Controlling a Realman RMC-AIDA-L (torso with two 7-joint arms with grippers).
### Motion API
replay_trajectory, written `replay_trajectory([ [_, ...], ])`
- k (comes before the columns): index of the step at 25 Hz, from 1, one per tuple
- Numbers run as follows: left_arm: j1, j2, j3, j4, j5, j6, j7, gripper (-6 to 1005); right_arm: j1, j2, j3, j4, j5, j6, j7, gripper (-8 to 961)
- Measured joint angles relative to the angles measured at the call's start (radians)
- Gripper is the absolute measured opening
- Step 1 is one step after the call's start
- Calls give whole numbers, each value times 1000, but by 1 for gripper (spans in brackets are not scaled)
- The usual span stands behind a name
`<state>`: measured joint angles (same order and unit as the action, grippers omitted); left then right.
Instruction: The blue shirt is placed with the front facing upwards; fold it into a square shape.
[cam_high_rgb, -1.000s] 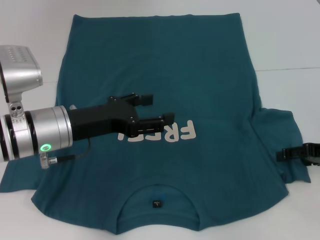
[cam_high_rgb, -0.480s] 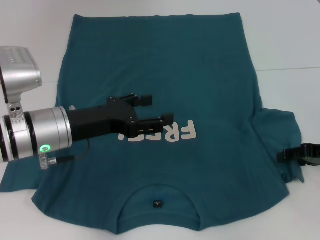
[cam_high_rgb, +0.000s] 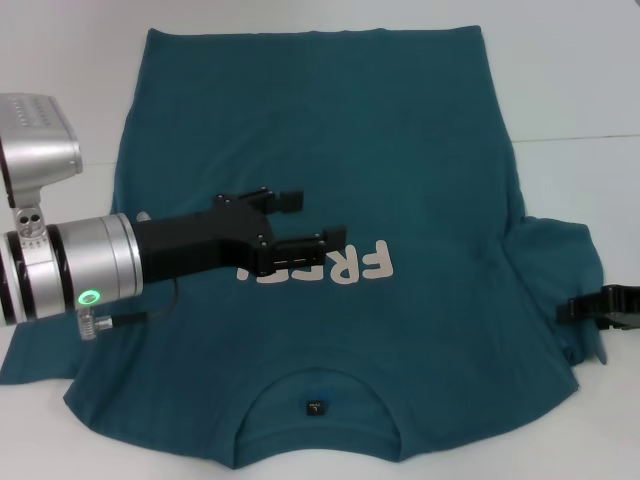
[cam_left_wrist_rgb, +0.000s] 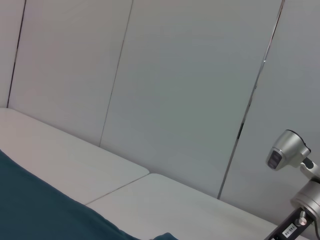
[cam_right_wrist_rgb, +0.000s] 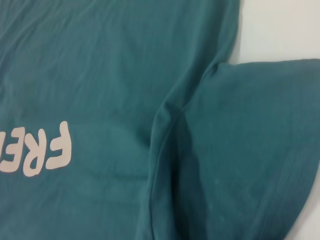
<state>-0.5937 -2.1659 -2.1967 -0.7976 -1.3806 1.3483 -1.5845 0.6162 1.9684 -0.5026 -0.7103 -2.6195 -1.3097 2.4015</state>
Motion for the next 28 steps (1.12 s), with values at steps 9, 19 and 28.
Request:
replay_trajectory([
  [9,-1,0,-3,0,0,0,0,875,-1,0,-2,0,-3,11,-4,470],
  [19,-2,0,-3,0,0,-3,0,875,-5,0,-27,-9,-3,5,0,45],
  [28,-3,-2,1,1,0,-5,-1,875,-24,-15,-18,-18,0,13,-5,32],
])
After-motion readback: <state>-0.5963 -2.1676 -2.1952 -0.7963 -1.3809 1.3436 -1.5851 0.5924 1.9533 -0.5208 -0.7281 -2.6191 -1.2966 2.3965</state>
